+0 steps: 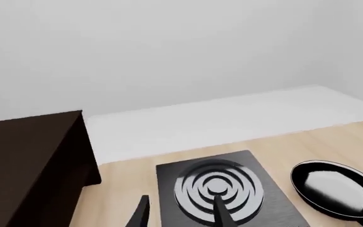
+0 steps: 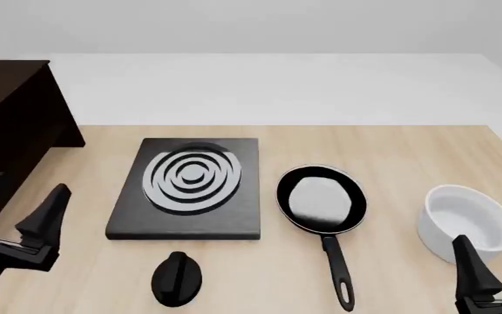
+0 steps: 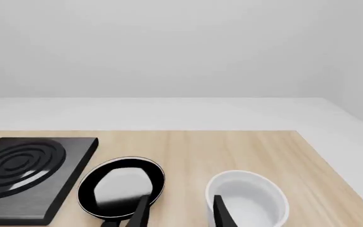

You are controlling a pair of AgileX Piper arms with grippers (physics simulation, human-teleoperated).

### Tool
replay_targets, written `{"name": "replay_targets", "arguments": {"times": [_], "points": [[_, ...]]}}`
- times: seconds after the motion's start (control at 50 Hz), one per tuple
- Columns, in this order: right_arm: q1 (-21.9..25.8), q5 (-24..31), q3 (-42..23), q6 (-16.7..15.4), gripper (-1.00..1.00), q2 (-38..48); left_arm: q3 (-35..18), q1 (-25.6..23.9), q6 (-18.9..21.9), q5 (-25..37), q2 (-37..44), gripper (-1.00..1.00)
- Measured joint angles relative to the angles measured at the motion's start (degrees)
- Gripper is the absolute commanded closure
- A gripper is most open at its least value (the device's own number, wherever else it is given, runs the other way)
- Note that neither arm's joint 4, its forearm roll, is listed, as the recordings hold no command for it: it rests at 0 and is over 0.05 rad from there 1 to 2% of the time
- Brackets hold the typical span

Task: Put the frying pan under the cabinet shelf.

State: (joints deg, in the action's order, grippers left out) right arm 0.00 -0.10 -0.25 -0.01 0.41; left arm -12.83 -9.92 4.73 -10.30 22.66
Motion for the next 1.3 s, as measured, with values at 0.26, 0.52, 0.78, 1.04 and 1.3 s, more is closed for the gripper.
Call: {"name": "replay_targets", "arguments": {"times": [0.26, 0.52, 0.78, 1.04, 1.3], "points": [[0.0, -0.01, 0.0, 0.0, -1.0, 0.0, -6.63, -9.68, 4.77, -2.97, 9.97, -1.0], [0.0, -0.01, 0.01, 0.0, -1.0, 0.01, -11.3, -18.47, 11.94, -5.42, 18.88, -1.0], [0.0, -0.01, 0.01, 0.0, -1.0, 0.01, -14.72, -26.32, 19.06, -6.65, 25.92, -1.0], [0.0, -0.01, 0.01, 0.0, -1.0, 0.01, -16.81, -32.78, 25.28, -8.53, 31.92, -1.0], [0.0, -0.01, 0.01, 0.0, -1.0, 0.0, -17.14, -38.38, 32.4, -11.47, 37.26, -1.0]]}}
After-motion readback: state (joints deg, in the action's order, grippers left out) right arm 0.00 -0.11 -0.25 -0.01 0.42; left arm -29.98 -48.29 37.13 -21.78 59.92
